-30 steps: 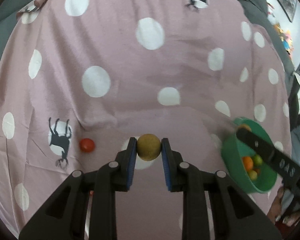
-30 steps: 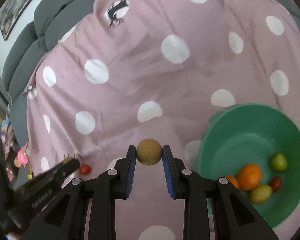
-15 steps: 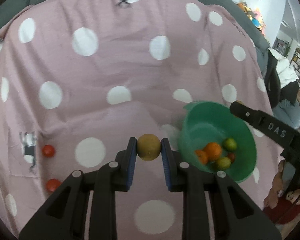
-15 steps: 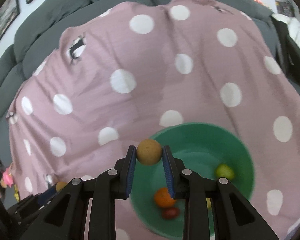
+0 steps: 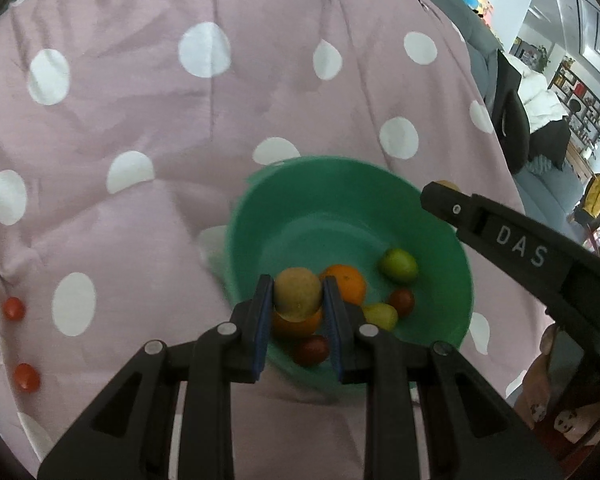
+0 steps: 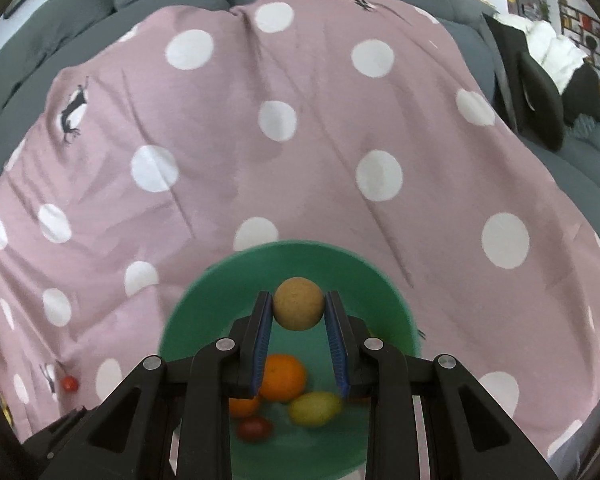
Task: Organize fruits
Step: 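Carry the yellow cherry tomato into the green bowl and open the right tool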
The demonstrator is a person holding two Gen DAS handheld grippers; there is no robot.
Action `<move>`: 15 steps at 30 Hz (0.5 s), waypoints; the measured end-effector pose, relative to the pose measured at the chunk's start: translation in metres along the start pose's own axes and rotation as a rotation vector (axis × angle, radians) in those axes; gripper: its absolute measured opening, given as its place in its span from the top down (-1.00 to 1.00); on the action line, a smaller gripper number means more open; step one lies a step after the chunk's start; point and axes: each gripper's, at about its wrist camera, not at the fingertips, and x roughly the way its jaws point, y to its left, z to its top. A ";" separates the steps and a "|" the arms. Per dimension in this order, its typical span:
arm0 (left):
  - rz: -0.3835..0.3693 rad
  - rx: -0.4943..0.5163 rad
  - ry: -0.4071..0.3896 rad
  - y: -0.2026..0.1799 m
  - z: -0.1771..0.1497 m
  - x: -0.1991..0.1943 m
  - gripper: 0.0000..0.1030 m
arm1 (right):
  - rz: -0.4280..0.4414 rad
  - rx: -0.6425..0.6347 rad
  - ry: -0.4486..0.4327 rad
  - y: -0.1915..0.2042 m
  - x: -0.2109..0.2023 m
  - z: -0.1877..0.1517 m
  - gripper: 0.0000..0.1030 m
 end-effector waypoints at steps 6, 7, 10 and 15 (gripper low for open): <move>-0.008 0.006 0.038 -0.011 0.003 0.015 0.52 | -0.020 0.035 0.058 -0.011 0.017 -0.003 0.44; -0.011 0.004 0.047 -0.012 0.003 0.018 0.52 | -0.023 0.043 0.067 -0.012 0.019 -0.004 0.44; -0.017 -0.002 0.054 -0.013 0.002 0.021 0.52 | -0.018 0.052 0.078 -0.015 0.021 -0.005 0.44; -0.015 -0.003 0.064 -0.016 0.001 0.022 0.52 | -0.029 0.055 0.083 -0.018 0.022 -0.008 0.44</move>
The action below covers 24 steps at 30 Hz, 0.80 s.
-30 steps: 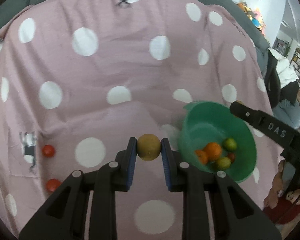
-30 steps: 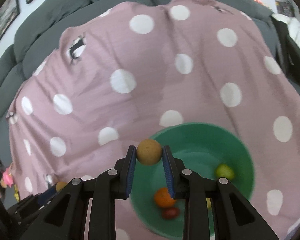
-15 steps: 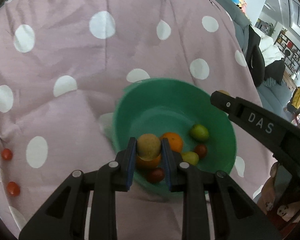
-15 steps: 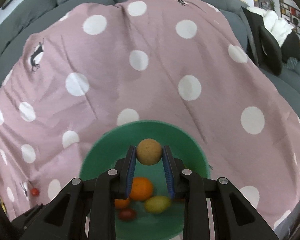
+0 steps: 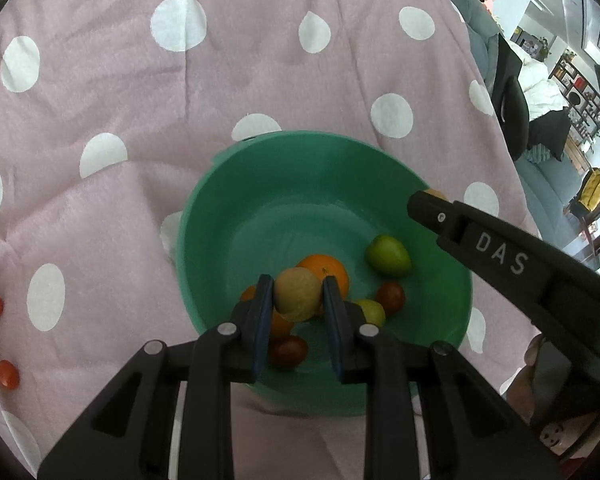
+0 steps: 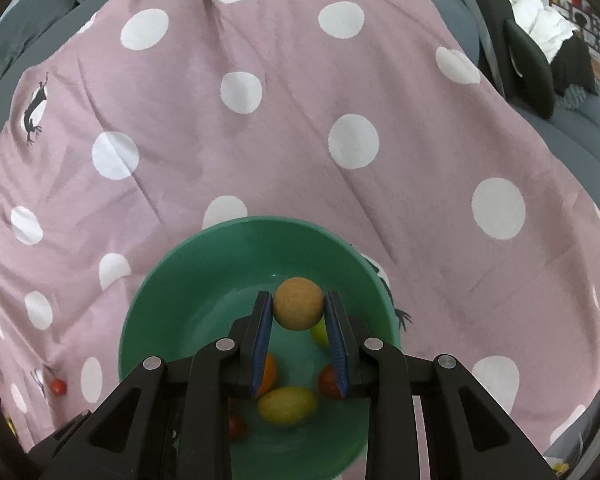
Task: Organize fruits
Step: 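Carry the yellow cherry tomato into the green bowl and open the right tool, then move the right tool to another red cherry tomato and close on it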
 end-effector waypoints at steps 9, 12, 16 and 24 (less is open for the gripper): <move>0.009 0.001 -0.018 0.002 -0.001 -0.003 0.32 | 0.007 0.005 -0.016 -0.002 -0.002 0.000 0.44; 0.003 -0.004 -0.037 0.005 -0.001 -0.010 0.06 | -0.002 0.002 -0.035 0.000 -0.006 0.000 0.25; 0.009 -0.033 -0.052 0.019 -0.003 -0.023 -0.04 | 0.004 0.005 -0.058 0.003 -0.013 0.001 -0.04; 0.127 -0.133 -0.130 0.085 -0.021 -0.079 -0.31 | 0.080 -0.065 -0.083 0.031 -0.028 0.000 -0.04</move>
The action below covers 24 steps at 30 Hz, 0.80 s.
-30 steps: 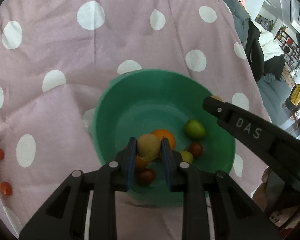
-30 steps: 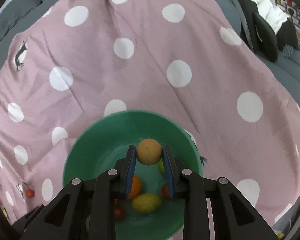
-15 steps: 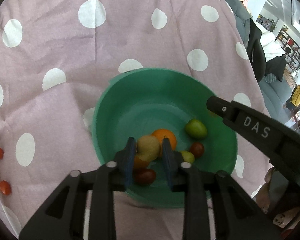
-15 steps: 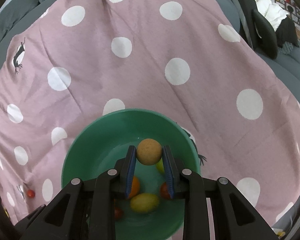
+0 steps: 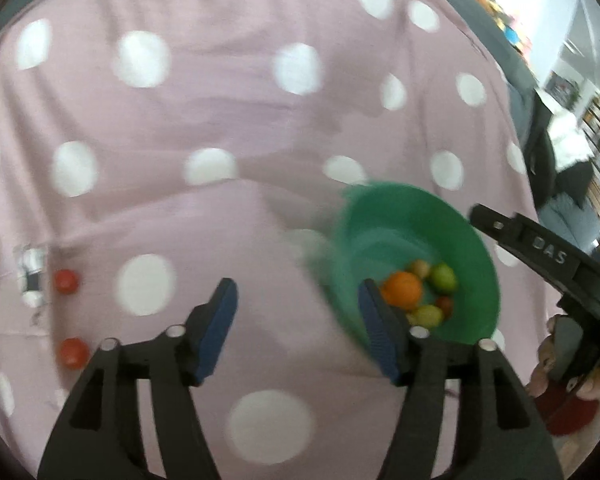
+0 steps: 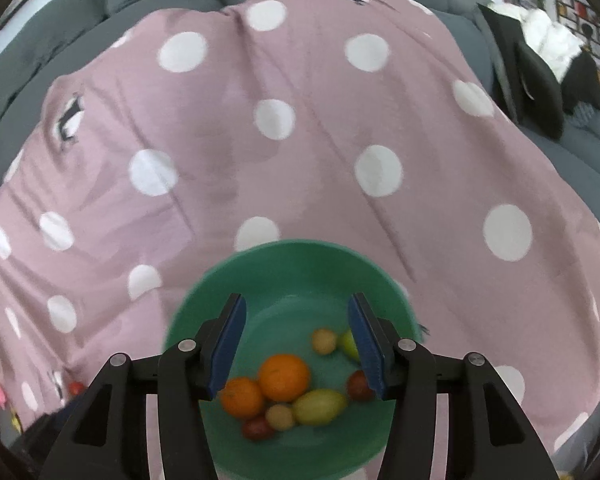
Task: Organize fruits
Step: 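Move the right tool to another red cherry tomato and close on it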
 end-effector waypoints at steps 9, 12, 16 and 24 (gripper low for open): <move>0.196 -0.203 -0.099 0.118 -0.019 -0.057 -0.43 | 0.169 -0.185 0.005 0.077 -0.006 -0.010 -0.05; 0.252 -0.290 -0.114 0.156 -0.025 -0.067 -0.44 | 0.287 -0.258 0.051 0.110 -0.002 -0.021 -0.09; 0.286 -0.404 -0.133 0.193 -0.032 -0.078 -0.44 | 0.405 -0.390 0.151 0.166 0.012 -0.048 -0.09; 0.326 -0.443 -0.122 0.212 -0.039 -0.079 -0.43 | 0.586 -0.561 0.360 0.246 0.042 -0.118 -0.09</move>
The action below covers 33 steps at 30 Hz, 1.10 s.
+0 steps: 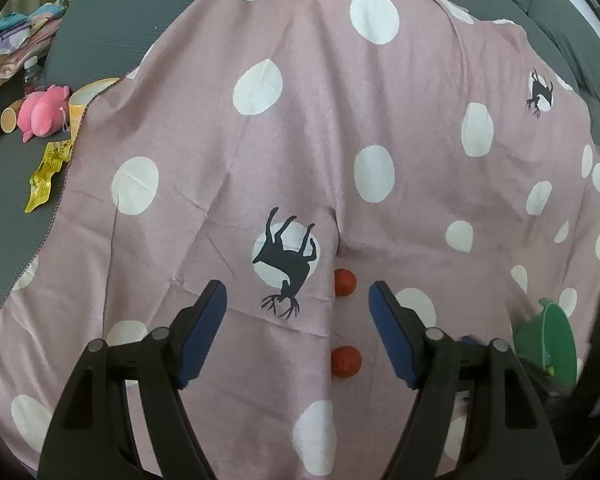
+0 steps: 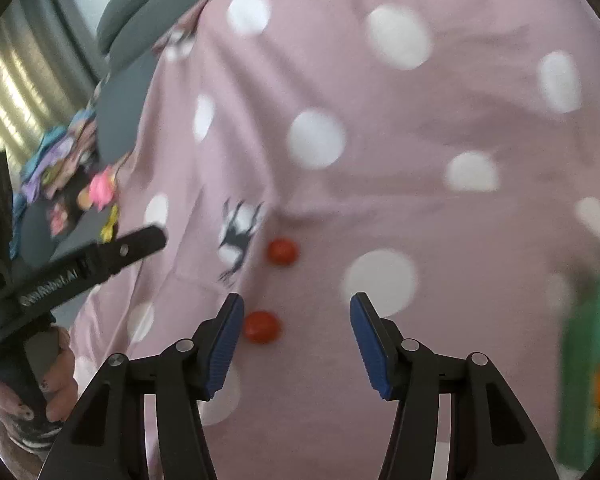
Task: Organize fruits
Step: 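Move the right tool to another red cherry tomato and close on it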
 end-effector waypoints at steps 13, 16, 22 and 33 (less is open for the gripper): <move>-0.044 -0.033 0.039 0.006 0.001 0.013 -0.39 | 0.094 0.062 0.135 0.004 0.052 -0.009 0.11; -0.051 -0.042 0.056 0.006 0.001 0.017 -0.39 | 0.111 0.077 0.155 0.002 0.060 -0.012 0.18; -0.058 -0.036 0.072 0.002 0.001 0.024 -0.39 | 0.109 0.095 0.177 -0.003 0.070 -0.017 0.33; -0.139 0.001 0.150 -0.026 0.007 0.054 0.23 | -0.023 0.146 0.091 -0.030 0.030 -0.013 0.34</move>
